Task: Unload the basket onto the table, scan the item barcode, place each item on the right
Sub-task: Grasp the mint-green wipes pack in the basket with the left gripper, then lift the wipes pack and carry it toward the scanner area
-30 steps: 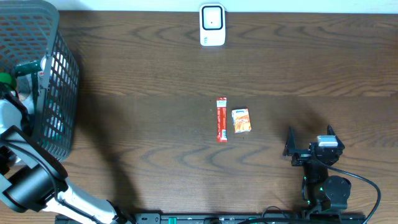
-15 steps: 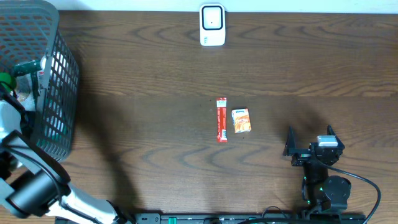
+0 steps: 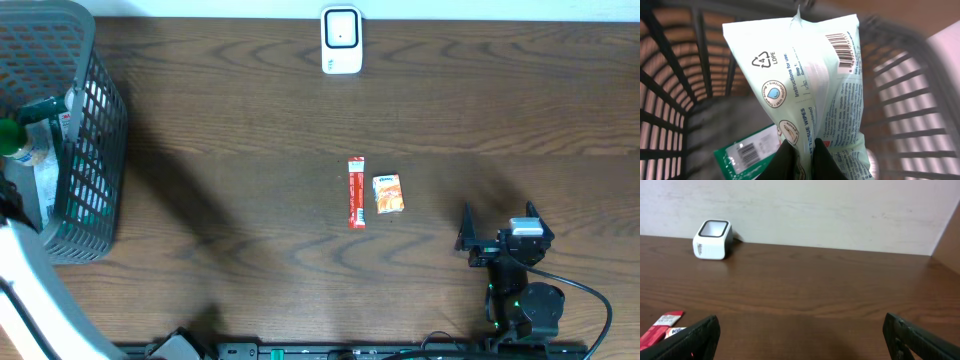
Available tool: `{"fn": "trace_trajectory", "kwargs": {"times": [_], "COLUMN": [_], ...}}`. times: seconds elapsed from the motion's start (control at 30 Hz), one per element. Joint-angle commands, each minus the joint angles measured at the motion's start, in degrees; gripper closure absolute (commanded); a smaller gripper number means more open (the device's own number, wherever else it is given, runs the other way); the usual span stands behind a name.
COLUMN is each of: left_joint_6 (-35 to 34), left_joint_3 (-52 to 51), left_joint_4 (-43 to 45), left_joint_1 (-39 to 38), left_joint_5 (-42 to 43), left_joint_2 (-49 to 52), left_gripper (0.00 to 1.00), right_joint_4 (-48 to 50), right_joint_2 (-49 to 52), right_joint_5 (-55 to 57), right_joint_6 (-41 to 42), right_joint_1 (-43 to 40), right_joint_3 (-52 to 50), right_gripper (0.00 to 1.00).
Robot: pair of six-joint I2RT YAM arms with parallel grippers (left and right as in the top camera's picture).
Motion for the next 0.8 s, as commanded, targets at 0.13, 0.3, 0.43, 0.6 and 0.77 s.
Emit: {"fn": "trace_trajectory", "kwargs": {"times": [0.13, 0.3, 0.43, 0.6, 0.77], "left_joint_6": [1.84, 4.37, 9.09, 12.33, 13.05], "left_joint_3": [0.81, 0.81, 0.81, 0.81, 0.79], "left_joint_4": [-0.98, -0.94, -1.14, -2.51, -5.05], "left_joint_1": [-1.57, -5.31, -9.88, -17.31, -25.57], "left_joint_5": [5.01, 10.95, 13.40, 13.46, 17.38], "left_joint_2": [-6.25, -8.41, -10.32, -12.98, -14.16], "left_gripper": [0.93, 0.93, 0.93, 0.93, 0.93], "right_joint_4": [-0.22, -0.22, -0.22, -0.22, -0.22], "right_joint_2": [-0.17, -0.17, -0.17, -0.17, -0.17], "right_joint_5": [-0.24, -0.22, -0.24, -0.24, -0.24], "right_joint_6": [-0.26, -0.26, -0.26, -0.26, -0.26], "right_joint_1": [-0.50, -0.50, -0.50, -0.50, -0.50], "right_joint_3": [-0.07, -0.07, -0.07, -0.07, -0.07], "right_gripper": [0.01, 0.01, 0.01, 0.01, 0.01]}}
